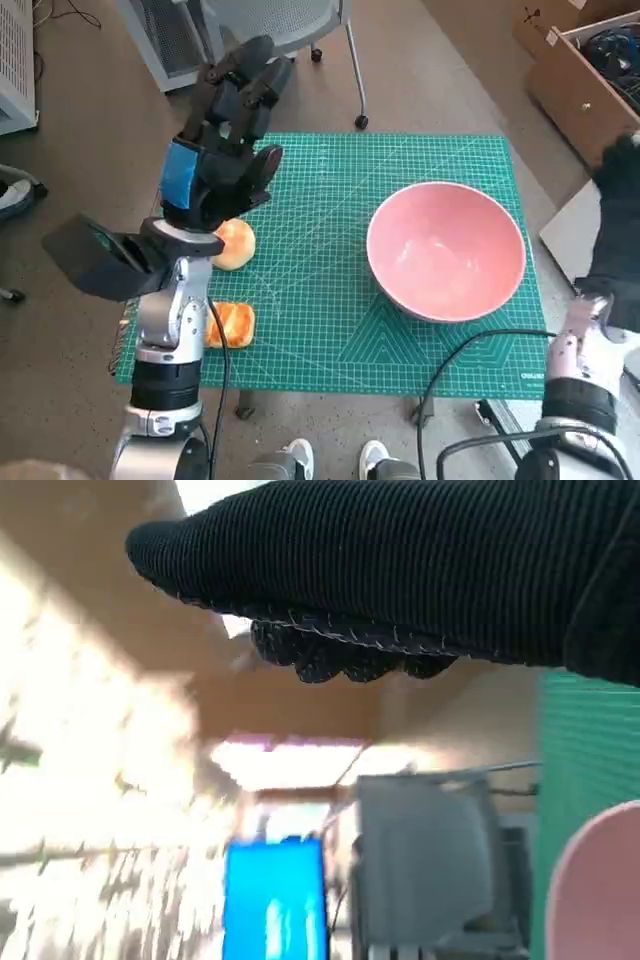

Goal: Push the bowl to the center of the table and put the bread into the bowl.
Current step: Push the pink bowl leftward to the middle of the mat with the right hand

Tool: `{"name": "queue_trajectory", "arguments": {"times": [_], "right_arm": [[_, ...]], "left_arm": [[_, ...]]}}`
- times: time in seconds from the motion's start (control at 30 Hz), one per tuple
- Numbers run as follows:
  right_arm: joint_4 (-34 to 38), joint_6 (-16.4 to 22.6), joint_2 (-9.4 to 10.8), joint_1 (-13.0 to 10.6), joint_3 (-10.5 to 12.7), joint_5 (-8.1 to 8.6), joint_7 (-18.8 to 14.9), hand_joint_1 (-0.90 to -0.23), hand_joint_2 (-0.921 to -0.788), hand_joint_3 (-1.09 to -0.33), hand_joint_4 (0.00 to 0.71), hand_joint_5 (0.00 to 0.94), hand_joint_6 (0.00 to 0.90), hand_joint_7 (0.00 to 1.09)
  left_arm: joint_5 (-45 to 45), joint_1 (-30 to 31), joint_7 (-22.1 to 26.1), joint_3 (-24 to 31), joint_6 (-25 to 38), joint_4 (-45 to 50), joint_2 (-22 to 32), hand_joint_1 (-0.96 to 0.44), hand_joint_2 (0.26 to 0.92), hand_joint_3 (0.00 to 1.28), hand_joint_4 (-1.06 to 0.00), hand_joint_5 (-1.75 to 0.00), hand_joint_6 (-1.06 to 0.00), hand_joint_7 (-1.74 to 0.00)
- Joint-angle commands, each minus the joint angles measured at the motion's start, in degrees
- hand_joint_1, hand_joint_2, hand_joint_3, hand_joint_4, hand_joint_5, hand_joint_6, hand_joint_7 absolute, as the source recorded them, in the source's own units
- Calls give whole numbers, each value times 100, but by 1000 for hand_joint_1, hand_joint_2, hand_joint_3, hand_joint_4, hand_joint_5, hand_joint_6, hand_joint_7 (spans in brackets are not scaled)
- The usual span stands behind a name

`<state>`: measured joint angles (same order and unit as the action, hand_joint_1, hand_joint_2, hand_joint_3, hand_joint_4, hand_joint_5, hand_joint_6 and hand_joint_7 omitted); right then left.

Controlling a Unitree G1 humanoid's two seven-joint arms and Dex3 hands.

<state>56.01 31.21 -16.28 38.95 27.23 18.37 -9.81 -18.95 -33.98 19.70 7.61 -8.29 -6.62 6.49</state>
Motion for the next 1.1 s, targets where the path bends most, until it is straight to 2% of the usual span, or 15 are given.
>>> {"name": "queue_trajectory", "arguments": {"times": [0.03, 0.17, 0.37, 0.63, 1.0, 1.1], "right_arm": [[748, -137, 132, 117, 98, 125, 28, -456, -921, -593, 311, 0, 251, 439], [1135, -276, 228, 201, 101, 154, -35, -461, -921, -598, 304, 0, 238, 425], [1455, -476, 495, 292, 106, 209, -120, -465, -921, -594, 297, 0, 240, 414], [1627, -676, 827, 376, -14, 108, -131, -463, -921, -633, 274, 0, 224, 388], [1745, -934, 1203, 583, -175, 32, -117, -486, -921, -639, 262, 2, 231, 385], [1744, -982, 1286, 654, -231, 1, -94, -484, -921, -643, 270, 6, 235, 388]], "left_arm": [[-16, 113, -26, 36, 19, 163, 36, -530, 838, 444, 1, -328, 1, -736], [-46, 172, -28, 38, 84, 271, 55, -522, 834, 456, 1, -326, 1, -727], [-86, 298, -22, 50, 215, 491, 91, -518, 808, 506, 1, -319, 1, -705], [-40, 467, -113, 86, 423, 866, 202, -521, 797, 530, 1, -311, 1, -695], [14, 767, -334, 191, 665, 1318, 369, -545, 790, 537, 1, -314, 1, -686], [-21, 838, -358, 258, 680, 1344, 392, -552, 802, 506, 1, -316, 1, -689]]}}
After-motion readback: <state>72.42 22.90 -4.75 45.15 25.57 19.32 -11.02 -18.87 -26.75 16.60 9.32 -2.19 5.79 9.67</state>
